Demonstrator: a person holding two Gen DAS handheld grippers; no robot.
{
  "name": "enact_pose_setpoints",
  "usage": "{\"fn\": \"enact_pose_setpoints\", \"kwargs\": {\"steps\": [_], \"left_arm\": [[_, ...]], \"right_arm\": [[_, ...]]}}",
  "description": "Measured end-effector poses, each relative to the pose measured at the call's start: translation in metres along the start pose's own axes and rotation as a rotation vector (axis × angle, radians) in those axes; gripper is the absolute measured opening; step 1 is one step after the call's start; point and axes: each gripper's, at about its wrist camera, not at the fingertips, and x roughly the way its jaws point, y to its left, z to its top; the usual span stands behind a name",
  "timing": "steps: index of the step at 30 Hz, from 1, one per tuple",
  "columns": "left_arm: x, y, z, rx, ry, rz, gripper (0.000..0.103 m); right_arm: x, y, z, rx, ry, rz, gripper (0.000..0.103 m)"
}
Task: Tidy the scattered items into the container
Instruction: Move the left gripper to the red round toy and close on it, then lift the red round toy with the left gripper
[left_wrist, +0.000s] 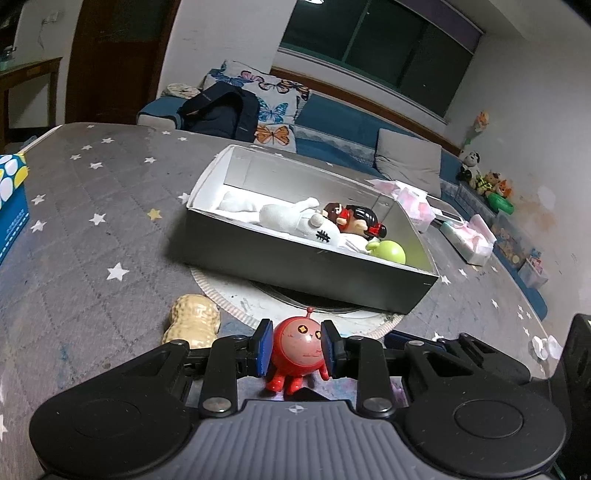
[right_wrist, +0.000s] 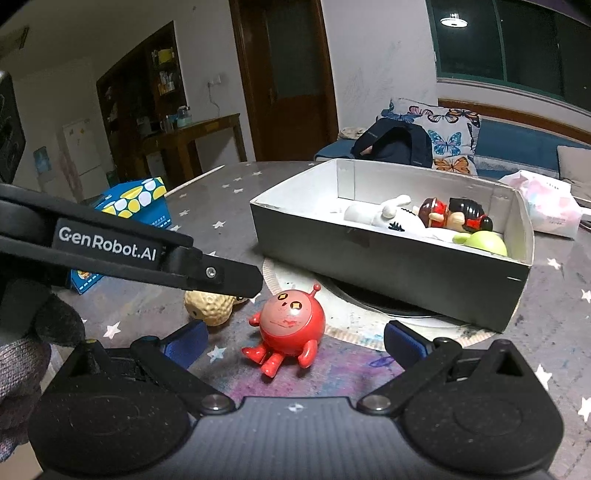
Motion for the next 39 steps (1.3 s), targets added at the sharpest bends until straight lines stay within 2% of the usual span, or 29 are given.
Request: {"fn": "enact_pose_setpoints", "kwargs": {"steps": [12, 17, 26, 39], "left_arm": [[0.008, 0.003, 0.007, 0.009, 0.031, -0.050, 0.030], [0.018, 0.005, 0.008, -0.004, 0.067, -0.061, 0.030], [0.030, 0.005, 0.009, -0.006, 0.120, -0.077, 0.030], [0.040, 0.006, 0.013, 0.024, 0.148, -0.053, 0.032]], "right_arm": [[0.013, 0.002, 0.005, 0.007, 0.040, 0.016, 0.087], [0.019, -0.001, 0.006, 0.018, 0.055, 0.027, 0.082], [0.027, -0.006, 0.005, 0.047, 0.073, 0.063, 0.062], [0.034, -0.008, 0.006, 0.054, 0.081, 0.071, 0.059]]}}
